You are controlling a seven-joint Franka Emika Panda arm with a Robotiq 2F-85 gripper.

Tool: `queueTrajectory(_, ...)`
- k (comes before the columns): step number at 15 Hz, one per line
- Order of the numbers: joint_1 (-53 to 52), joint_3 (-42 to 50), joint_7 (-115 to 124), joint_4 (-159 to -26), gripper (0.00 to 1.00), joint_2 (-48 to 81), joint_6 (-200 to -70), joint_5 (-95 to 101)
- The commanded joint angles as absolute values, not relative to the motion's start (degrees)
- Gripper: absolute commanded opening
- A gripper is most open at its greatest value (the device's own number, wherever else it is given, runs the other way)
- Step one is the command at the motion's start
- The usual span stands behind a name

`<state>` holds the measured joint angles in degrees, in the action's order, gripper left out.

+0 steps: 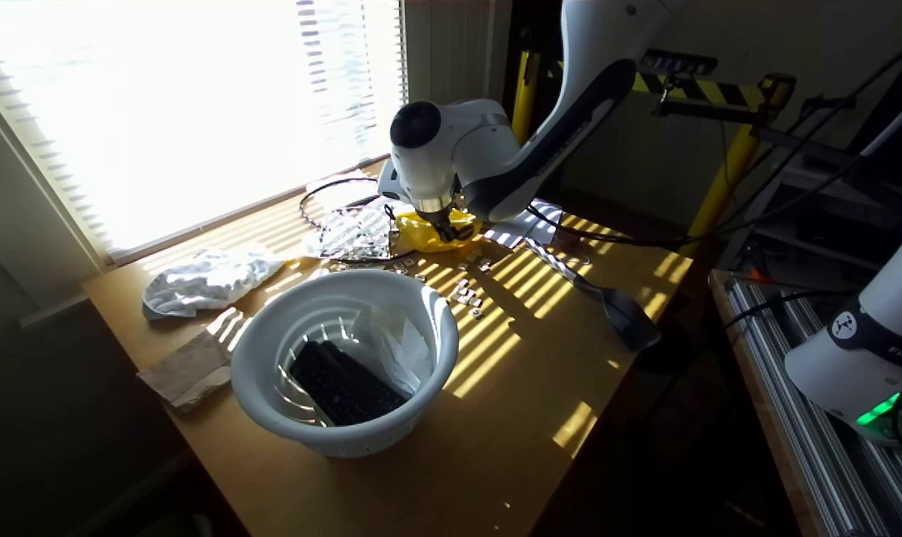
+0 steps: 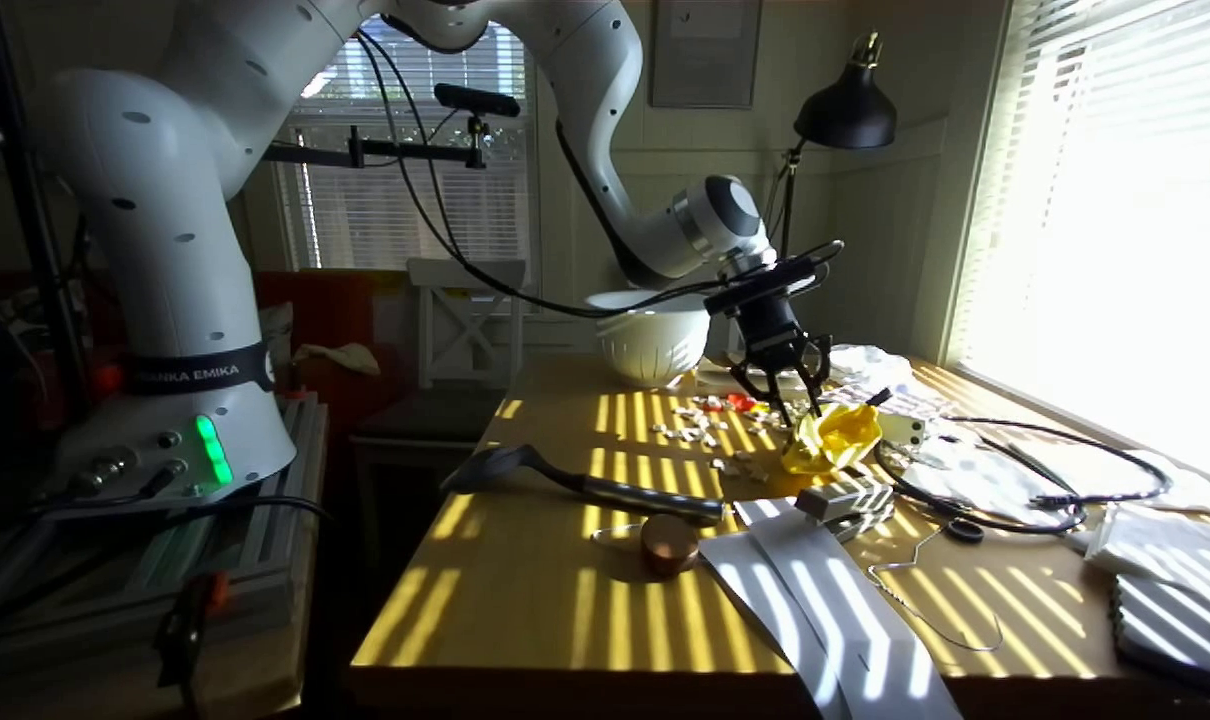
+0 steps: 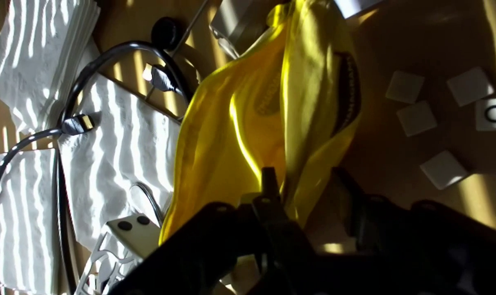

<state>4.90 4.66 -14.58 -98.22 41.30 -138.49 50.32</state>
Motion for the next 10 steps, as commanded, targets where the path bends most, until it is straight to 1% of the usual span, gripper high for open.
queueTrajectory(1,5.0,3.1,-17.4,-103.4,0.7,34.2,-137.7,47.7)
queueTrajectory(3,6.4,1.1,-20.6,-106.5,0.84,30.5,-141.9,46.9)
queueTrajectory(5,8.4,-1.6,-25.5,-107.9,0.98,28.7,-145.9,41.9)
queueTrajectory(8,11.0,-5.4,-33.2,-107.5,1.0,28.8,-144.4,28.0)
queueTrajectory(10,10.2,-4.2,-31.7,-106.6,1.0,29.0,-141.3,21.3)
